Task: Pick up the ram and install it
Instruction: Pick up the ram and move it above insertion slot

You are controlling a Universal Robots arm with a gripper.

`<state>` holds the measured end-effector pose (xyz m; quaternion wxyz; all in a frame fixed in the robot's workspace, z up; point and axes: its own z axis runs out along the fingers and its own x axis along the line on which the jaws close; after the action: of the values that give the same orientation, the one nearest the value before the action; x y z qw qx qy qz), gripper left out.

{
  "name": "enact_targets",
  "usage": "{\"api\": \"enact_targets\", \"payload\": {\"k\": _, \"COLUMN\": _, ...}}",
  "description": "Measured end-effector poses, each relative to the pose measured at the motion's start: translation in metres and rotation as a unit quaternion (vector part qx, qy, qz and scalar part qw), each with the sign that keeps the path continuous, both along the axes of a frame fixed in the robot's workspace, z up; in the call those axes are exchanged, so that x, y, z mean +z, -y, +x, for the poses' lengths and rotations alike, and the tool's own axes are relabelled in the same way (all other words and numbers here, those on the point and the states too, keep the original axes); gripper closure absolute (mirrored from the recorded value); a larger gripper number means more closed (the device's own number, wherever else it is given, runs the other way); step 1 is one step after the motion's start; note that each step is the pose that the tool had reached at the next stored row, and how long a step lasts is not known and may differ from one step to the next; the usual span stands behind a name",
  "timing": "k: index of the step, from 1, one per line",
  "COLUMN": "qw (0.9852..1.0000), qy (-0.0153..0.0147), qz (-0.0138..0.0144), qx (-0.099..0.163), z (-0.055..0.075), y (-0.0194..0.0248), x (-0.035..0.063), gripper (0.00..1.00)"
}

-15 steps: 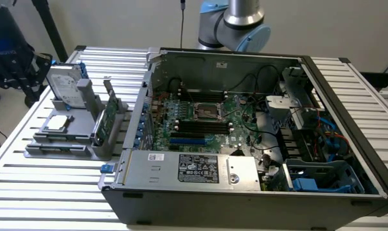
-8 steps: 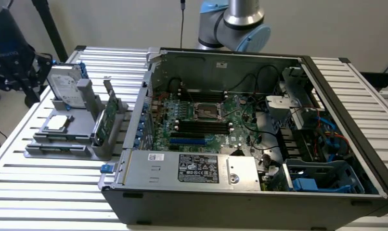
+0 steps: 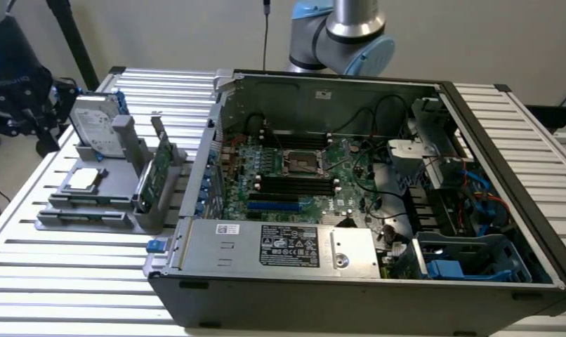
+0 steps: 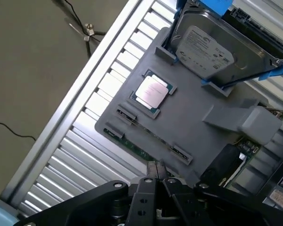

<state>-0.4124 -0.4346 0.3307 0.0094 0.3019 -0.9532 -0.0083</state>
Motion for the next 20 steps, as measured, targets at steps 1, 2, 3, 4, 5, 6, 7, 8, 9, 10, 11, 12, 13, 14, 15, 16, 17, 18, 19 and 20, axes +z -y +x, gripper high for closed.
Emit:
{"api": "enact_targets", "payload": {"k": 1, "qw": 1.0000, "qy": 0.0000, "qz": 0.0000, "qx": 0.009, "z": 0.0000, "y": 0.0000, "x": -0.0004, "gripper": 0.89}}
{"api": "enact_targets", "payload": {"k": 2, "qw": 0.9998, "qy": 0.0000, "qz": 0.0000, "qx": 0.018, "z": 0.0000, "y": 0.0000, "x": -0.0008, "gripper": 0.89}}
{"api": "enact_targets", "payload": {"k": 3, "qw": 0.9996, "qy": 0.0000, "qz": 0.0000, "qx": 0.027, "z": 0.0000, "y": 0.0000, "x": -0.0013, "gripper": 0.89}}
{"api": "enact_targets", "payload": {"k": 4, "qw": 0.9993, "qy": 0.0000, "qz": 0.0000, "qx": 0.036, "z": 0.0000, "y": 0.0000, "x": -0.0017, "gripper": 0.89}}
{"api": "enact_targets", "payload": {"k": 5, "qw": 0.9990, "qy": 0.0000, "qz": 0.0000, "qx": 0.045, "z": 0.0000, "y": 0.0000, "x": -0.0021, "gripper": 0.89}}
{"api": "enact_targets", "payload": {"k": 6, "qw": 0.9985, "qy": 0.0000, "qz": 0.0000, "qx": 0.054, "z": 0.0000, "y": 0.0000, "x": -0.0026, "gripper": 0.89}}
{"api": "enact_targets", "payload": {"k": 7, "qw": 0.9980, "qy": 0.0000, "qz": 0.0000, "qx": 0.063, "z": 0.0000, "y": 0.0000, "x": -0.0030, "gripper": 0.89}}
{"api": "enact_targets", "payload": {"k": 8, "qw": 0.9974, "qy": 0.0000, "qz": 0.0000, "qx": 0.072, "z": 0.0000, "y": 0.0000, "x": -0.0034, "gripper": 0.89}}
{"api": "enact_targets", "payload": {"k": 9, "qw": 0.9966, "qy": 0.0000, "qz": 0.0000, "qx": 0.082, "z": 0.0000, "y": 0.0000, "x": -0.0038, "gripper": 0.89}}
{"api": "enact_targets", "payload": {"k": 10, "qw": 0.9959, "qy": 0.0000, "qz": 0.0000, "qx": 0.091, "z": 0.0000, "y": 0.0000, "x": -0.0043, "gripper": 0.89}}
{"api": "enact_targets", "payload": {"k": 11, "qw": 0.9950, "qy": 0.0000, "qz": 0.0000, "qx": 0.100, "z": 0.0000, "y": 0.0000, "x": -0.0047, "gripper": 0.89}}
{"api": "enact_targets", "payload": {"k": 12, "qw": 0.9941, "qy": 0.0001, "qz": 0.0000, "qx": 0.109, "z": 0.0000, "y": 0.0000, "x": -0.0052, "gripper": 0.89}}
{"api": "enact_targets", "payload": {"k": 13, "qw": 0.9931, "qy": 0.0000, "qz": 0.0000, "qx": 0.118, "z": 0.0000, "y": 0.0000, "x": -0.0056, "gripper": 0.89}}
{"api": "enact_targets", "payload": {"k": 14, "qw": 0.9919, "qy": 0.0000, "qz": 0.0000, "qx": 0.127, "z": 0.0000, "y": 0.0000, "x": -0.0060, "gripper": 0.89}}
{"api": "enact_targets", "payload": {"k": 15, "qw": 0.9908, "qy": 0.0000, "qz": 0.0000, "qx": 0.136, "z": 0.0000, "y": 0.0000, "x": -0.0065, "gripper": 0.89}}
{"api": "enact_targets", "payload": {"k": 16, "qw": 0.9894, "qy": 0.0000, "qz": 0.0000, "qx": 0.145, "z": 0.0000, "y": 0.0000, "x": -0.0069, "gripper": 0.89}}
{"api": "enact_targets", "payload": {"k": 17, "qw": 0.9881, "qy": 0.0000, "qz": 0.0000, "qx": 0.154, "z": 0.0000, "y": 0.0000, "x": -0.0074, "gripper": 0.89}}
{"api": "enact_targets", "payload": {"k": 18, "qw": 0.9867, "qy": 0.0000, "qz": 0.0000, "qx": 0.163, "z": 0.0000, "y": 0.0000, "x": -0.0078, "gripper": 0.89}}
{"api": "enact_targets", "payload": {"k": 19, "qw": 0.9852, "qy": 0.0000, "qz": 0.0000, "qx": 0.172, "z": 0.0000, "y": 0.0000, "x": -0.0082, "gripper": 0.89}}
{"api": "enact_targets", "payload": {"k": 20, "qw": 0.9836, "qy": 0.0000, "qz": 0.0000, "qx": 0.180, "z": 0.0000, "y": 0.0000, "x": -0.0087, "gripper": 0.89}}
